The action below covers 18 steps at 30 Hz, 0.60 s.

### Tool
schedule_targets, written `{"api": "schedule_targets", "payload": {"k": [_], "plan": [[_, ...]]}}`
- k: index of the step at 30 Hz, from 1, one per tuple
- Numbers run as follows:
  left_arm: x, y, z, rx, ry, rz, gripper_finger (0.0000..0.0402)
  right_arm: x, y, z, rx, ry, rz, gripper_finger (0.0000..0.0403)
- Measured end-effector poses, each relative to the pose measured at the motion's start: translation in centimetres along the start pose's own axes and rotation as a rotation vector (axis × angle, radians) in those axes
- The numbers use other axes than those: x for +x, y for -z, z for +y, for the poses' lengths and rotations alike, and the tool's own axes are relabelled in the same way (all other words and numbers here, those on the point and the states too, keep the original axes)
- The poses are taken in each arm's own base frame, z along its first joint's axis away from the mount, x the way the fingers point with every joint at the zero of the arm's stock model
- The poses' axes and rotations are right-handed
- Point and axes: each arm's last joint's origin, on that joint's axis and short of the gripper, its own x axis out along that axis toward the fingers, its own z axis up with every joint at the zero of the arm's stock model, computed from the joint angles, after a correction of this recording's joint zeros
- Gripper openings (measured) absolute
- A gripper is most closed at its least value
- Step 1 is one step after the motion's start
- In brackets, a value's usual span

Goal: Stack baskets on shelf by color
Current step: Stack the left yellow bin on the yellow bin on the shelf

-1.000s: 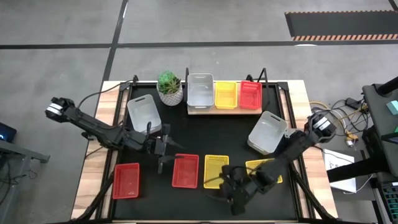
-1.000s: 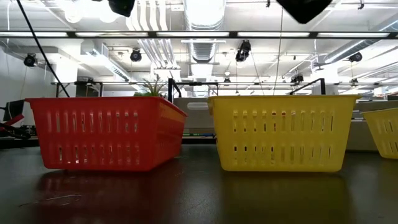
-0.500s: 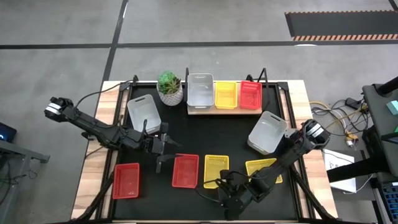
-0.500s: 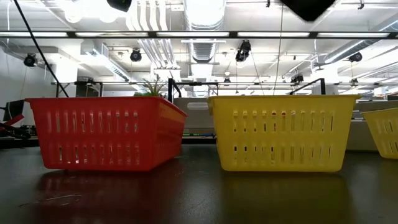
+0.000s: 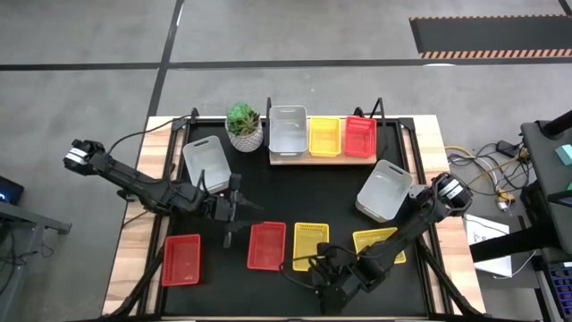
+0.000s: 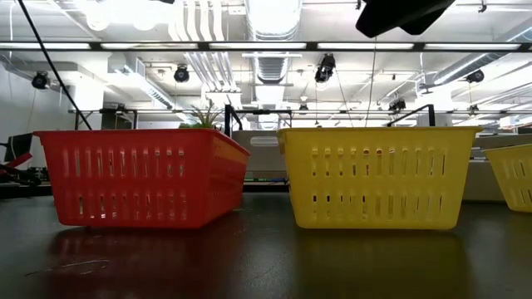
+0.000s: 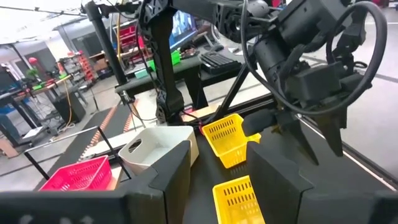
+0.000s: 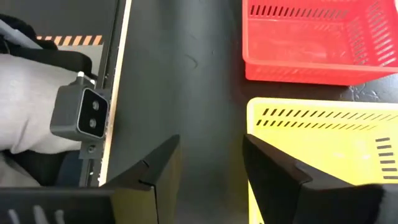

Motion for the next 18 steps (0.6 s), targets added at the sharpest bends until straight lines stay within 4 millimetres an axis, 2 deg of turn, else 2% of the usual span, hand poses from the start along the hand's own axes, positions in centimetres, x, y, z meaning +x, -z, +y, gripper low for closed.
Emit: {"api": "schedule_targets", "payload": {"k": [11,18], "plan": [[0.0,0.1,0.0,0.027,0.001,0.001,0.0141,0.3,0.1,0.0,0.024,0.009,-0.002,0.0160],[0.0,0.1,0.0,0.058,0.001,0.002,0.0141,2.2,0.6,-0.4,0.026,0.045,0.032,0.0156]]}}
